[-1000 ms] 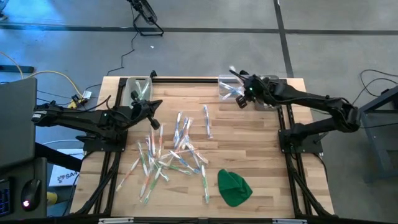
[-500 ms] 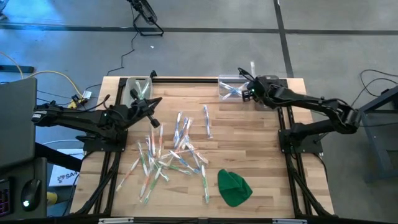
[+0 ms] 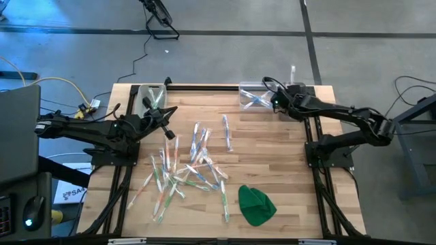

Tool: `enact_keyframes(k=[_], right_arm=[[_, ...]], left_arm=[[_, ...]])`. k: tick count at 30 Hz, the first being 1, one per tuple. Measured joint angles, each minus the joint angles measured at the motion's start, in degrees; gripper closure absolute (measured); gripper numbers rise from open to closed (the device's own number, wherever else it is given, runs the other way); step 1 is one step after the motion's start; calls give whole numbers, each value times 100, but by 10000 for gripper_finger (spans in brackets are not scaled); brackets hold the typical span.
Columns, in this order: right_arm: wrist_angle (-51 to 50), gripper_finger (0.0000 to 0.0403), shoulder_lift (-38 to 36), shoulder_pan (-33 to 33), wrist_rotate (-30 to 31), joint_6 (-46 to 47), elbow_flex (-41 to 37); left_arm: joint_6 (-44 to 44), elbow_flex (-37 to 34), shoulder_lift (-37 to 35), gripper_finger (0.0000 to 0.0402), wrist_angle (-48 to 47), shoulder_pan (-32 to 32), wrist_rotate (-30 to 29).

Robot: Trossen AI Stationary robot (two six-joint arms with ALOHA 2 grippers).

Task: Pick & Place Toothbrushes
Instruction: Put the orange toothbrush into the black bin

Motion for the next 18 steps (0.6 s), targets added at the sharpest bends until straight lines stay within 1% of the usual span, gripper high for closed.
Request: enact_keyframes(k=[2, 5, 7, 11, 14, 18], right_arm=[[-125, 388, 41, 2, 126, 185, 0], [-101, 388, 134, 2, 173, 348, -49], [-60, 388, 146, 2, 139, 628, -189], [327, 388, 185, 1, -114, 1058, -644], [829, 388, 181, 0, -211, 1283, -982], [1421, 388, 181, 2, -270, 1326, -1267]], left_arm=[[-10, 0, 0, 402, -3, 0, 2], [-15, 0, 2, 402, -3, 0, 2], [-17, 0, 2, 402, -7, 0, 18], [-17, 0, 4, 402, -6, 0, 22], [-16, 0, 6, 402, -5, 0, 28], [86, 0, 7, 402, -5, 0, 29]])
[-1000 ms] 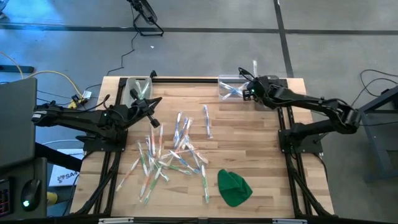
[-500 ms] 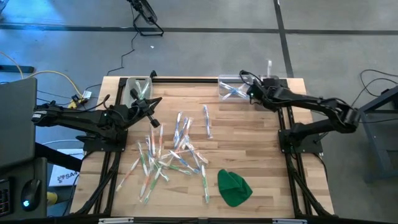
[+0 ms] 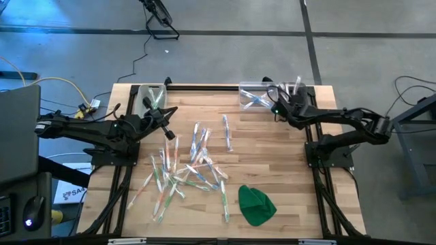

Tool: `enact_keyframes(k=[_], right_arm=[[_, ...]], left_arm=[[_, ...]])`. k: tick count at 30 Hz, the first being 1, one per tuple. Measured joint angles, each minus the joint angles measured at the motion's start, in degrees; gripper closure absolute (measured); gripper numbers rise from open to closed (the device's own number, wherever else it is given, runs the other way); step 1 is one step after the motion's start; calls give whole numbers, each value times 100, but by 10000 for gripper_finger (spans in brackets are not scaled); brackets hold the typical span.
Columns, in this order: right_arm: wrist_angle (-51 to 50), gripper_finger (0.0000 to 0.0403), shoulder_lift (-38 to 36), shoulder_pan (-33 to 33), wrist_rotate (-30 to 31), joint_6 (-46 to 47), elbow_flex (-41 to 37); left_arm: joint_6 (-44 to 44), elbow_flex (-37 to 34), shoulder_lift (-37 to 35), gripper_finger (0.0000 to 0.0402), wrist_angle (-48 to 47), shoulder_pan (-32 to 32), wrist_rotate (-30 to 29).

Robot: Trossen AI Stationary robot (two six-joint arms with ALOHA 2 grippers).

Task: Pick & Place Toothbrushes
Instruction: Put the orange toothbrush into the black bin, then put the blue toothbrush into the transparent bin

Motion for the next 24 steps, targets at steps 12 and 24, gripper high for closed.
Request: enact_keyframes(k=[12, 24], right_arm=[[239, 308, 0, 0, -304, -12, -18], [237, 233, -22, 1, -144, -25, -18]], left_arm=[[44, 0, 0, 402, -9, 0, 5], [26, 0, 0, 402, -7, 0, 4]])
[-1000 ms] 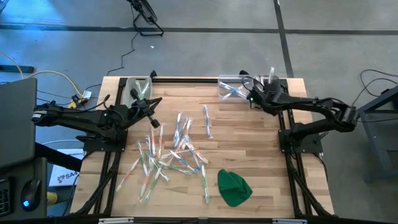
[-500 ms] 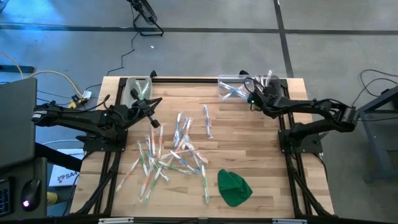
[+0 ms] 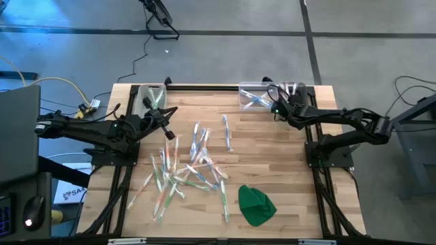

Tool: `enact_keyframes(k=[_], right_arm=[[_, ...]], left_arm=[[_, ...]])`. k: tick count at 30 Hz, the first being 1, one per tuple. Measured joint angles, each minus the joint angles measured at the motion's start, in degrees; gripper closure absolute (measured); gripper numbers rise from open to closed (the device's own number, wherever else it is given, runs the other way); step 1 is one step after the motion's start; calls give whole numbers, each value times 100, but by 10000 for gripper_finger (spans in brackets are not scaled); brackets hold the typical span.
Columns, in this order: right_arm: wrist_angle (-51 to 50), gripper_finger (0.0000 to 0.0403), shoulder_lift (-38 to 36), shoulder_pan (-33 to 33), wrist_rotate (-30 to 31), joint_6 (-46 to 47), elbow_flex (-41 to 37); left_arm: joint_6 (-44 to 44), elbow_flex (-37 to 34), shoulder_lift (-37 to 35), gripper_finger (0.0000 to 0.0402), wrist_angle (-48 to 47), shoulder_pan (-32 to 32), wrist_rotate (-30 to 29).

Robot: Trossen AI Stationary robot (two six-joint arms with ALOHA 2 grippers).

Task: Pick & Place Toothbrushes
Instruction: Put the blue toothbrush into the transparent bin

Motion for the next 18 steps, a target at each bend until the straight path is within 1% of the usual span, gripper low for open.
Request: enact_keyframes(k=[5, 11, 14, 18], right_arm=[[-2, 259, -194, 127, 77, -149, 0], [35, 306, -770, 346, 203, -514, 0], [135, 330, -1119, 494, 204, -816, 0], [561, 358, -1548, 723, 205, -1507, 0]], left_arm=[[0, 0, 0, 402, 6, 0, 0], [-2, 0, 0, 402, 10, 0, 0], [-2, 0, 0, 402, 14, 0, 0], [-2, 0, 0, 402, 14, -1, 0]])
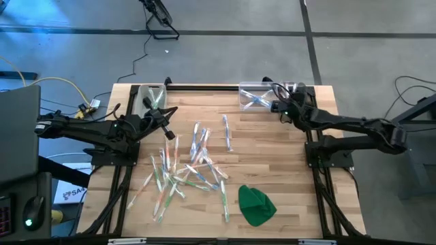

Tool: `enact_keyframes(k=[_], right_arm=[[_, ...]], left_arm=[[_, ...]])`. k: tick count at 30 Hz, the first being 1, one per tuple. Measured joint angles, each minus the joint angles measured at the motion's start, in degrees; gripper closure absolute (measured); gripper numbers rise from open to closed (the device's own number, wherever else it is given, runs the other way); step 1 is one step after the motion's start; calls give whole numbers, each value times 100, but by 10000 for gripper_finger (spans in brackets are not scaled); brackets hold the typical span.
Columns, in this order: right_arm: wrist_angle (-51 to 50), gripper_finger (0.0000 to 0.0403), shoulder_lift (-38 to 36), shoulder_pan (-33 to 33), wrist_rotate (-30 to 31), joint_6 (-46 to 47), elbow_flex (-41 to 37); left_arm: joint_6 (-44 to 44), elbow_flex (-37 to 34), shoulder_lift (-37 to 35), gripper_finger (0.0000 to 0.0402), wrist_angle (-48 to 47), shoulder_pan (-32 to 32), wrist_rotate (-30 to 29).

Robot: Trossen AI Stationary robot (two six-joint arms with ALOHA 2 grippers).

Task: Pick & Place Toothbrushes
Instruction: Put the blue toothbrush into the transparent bin

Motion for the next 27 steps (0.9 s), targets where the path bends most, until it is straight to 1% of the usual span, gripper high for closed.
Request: enact_keyframes(k=[6, 11, 13, 16, 19, 23, 27], right_arm=[[1265, 396, -471, 298, 31, -1548, 0], [2388, 400, -519, 527, -66, -2932, 0], [2732, 400, -519, 576, -310, -3463, 0], [3053, 401, -517, 594, -902, -3986, 0], [3296, 401, -517, 592, -1413, -4327, 0], [3569, 401, -515, 589, -1721, -4726, 0], [3664, 401, -515, 589, -2263, -5003, 0]], left_arm=[[0, 0, 0, 402, 0, 1, -1], [-2, 0, 0, 402, 0, 1, -2], [-2, 0, 0, 402, 0, 0, -2], [-2, 0, 0, 402, 0, -1, -2], [-2, 0, 0, 402, 0, 1, -2], [0, 0, 0, 402, 0, 1, -2], [-2, 0, 0, 402, 22, 1, -2]])
